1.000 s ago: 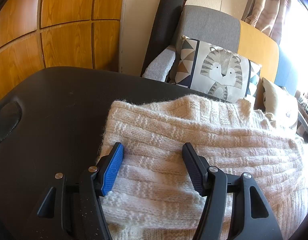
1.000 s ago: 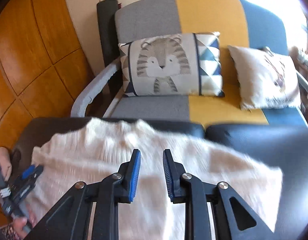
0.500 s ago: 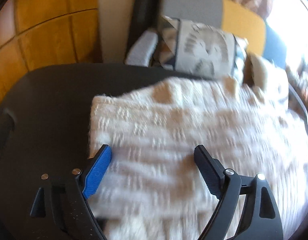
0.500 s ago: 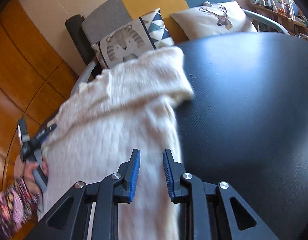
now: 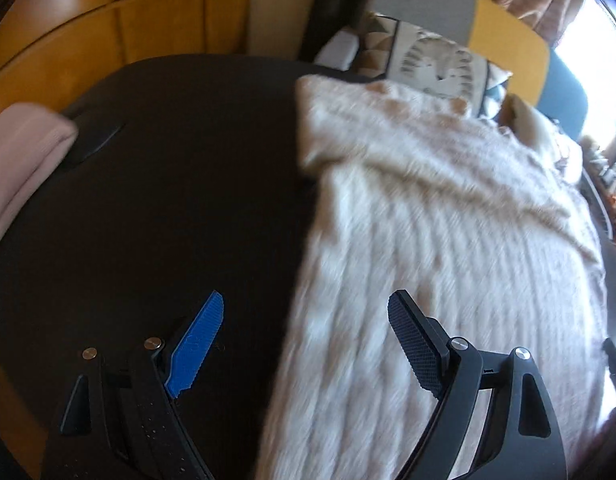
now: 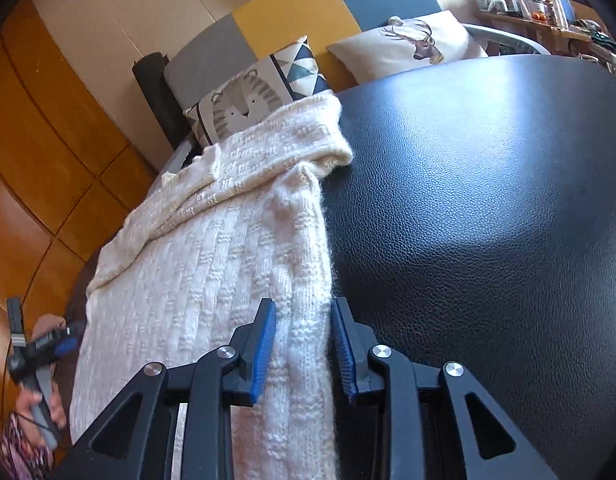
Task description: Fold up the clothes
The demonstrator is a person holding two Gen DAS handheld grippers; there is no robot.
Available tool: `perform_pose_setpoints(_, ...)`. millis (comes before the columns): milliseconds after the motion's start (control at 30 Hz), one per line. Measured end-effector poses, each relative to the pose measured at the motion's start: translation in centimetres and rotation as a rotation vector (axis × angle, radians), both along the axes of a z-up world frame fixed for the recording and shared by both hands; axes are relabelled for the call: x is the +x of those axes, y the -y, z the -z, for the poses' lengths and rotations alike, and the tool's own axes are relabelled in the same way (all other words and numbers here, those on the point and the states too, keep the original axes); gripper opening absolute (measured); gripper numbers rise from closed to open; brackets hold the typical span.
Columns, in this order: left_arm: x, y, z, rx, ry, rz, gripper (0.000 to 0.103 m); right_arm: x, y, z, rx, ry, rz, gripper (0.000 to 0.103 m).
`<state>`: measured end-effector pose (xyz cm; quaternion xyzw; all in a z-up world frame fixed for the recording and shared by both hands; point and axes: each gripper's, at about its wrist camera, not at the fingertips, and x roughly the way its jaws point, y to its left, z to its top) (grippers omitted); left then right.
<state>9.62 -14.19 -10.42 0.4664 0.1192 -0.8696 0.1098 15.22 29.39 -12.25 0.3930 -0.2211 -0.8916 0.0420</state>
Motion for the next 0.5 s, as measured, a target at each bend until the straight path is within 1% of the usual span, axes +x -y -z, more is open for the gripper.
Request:
perform_pose_setpoints(67, 1.3, -0.2, 0.6, -0.018, 0.016, -0.015, 0.087, 0.1, 0.1, -0.2, 0.008, 0.014, -0.021, 0.029)
perform_pose_setpoints(133, 2.4, -1.0, 0.6, -0.09, -0.004, 0.01, 0.087, 0.2, 0.1, -0.3, 0.003, 0.029, -0.04, 0.029)
perform_pose_setpoints(200, 3.4, -1.5, 0.7, -0.118, -0.011, 0.035, 0.087, 0.4, -0.2, -0.3, -0.015, 0.042, -0.053, 0.029)
perform_pose_setpoints(367, 5.3, -1.2, 0.6, -0.102, -0.017, 0.047, 0.087, 1.7, -0.9, 0.0, -0.092, 0.061, -0.058, 0.029)
perform_pose_setpoints(500, 5.5, -0.9, 0.6, -0.094, -0.01, 0.051, 0.087, 2.6, -1.3, 0.1, -0.137, 0.069, -0.075, 0.029)
